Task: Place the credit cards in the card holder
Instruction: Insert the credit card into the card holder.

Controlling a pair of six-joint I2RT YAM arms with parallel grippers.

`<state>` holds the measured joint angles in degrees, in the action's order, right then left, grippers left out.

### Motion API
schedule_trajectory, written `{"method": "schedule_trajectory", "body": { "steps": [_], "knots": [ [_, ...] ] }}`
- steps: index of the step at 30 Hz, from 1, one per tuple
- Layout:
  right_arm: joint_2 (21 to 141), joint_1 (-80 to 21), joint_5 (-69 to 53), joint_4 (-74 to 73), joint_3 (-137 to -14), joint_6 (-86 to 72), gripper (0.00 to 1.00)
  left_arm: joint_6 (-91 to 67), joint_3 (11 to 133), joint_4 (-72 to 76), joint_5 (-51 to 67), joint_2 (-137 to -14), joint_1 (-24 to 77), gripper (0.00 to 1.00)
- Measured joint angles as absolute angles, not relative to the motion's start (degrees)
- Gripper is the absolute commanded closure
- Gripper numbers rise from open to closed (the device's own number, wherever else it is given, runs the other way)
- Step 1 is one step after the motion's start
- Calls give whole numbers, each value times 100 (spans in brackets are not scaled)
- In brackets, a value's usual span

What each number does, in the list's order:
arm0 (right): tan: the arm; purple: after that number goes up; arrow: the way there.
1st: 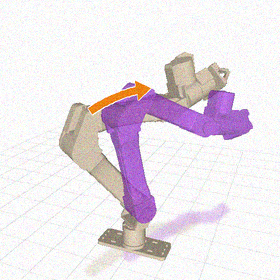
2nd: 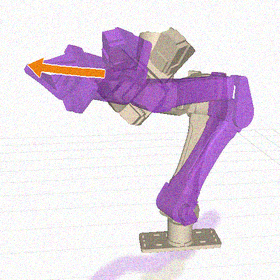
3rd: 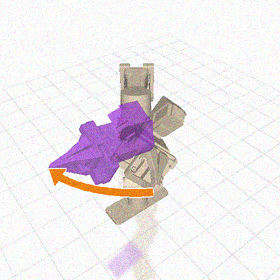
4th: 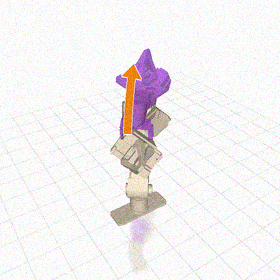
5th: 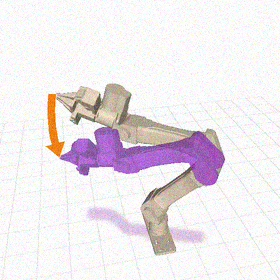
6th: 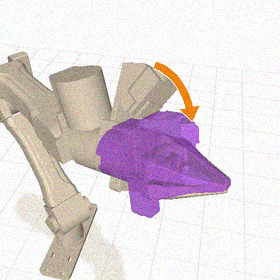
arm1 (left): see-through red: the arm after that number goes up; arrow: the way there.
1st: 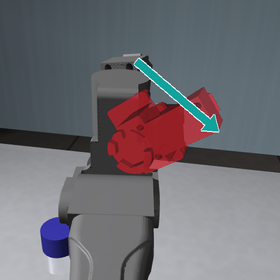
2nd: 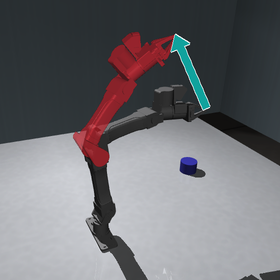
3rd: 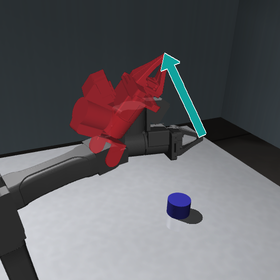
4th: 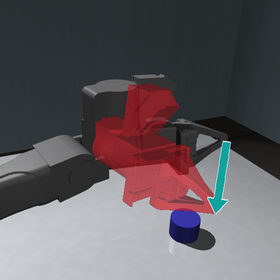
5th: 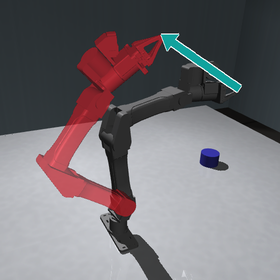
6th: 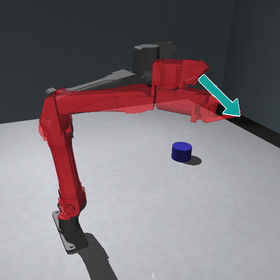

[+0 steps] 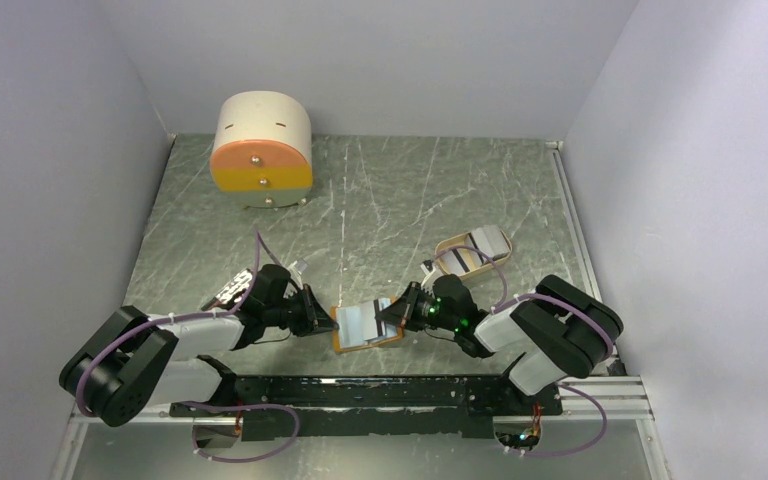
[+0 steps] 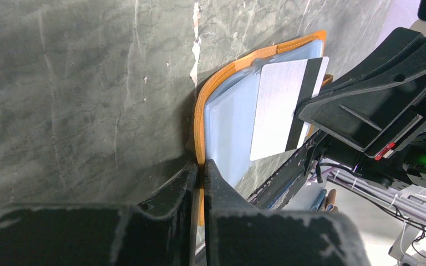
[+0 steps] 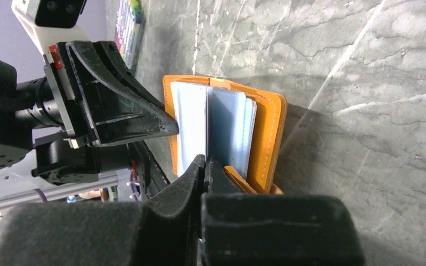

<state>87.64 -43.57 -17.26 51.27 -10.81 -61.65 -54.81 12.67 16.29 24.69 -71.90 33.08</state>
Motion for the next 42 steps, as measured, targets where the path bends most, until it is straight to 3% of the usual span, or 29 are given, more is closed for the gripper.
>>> {"method": "schedule_trajectory", "body": {
  "steps": [6,10,42],
  "knots": [
    [8764,-4357,-1660,5127,-1081,-6163,100,-5487,1243,1640,2469,-7185,3308,87],
    [8761,-4357,-1579,5127,-1081,-6158,100,-5485,1232,1643,2467,-7185,3308,91],
    [8967,-4661,-1474,5763,-858,-5955,99,-5485,1225,1643,2467,-7175,3308,91]
  ]
}}
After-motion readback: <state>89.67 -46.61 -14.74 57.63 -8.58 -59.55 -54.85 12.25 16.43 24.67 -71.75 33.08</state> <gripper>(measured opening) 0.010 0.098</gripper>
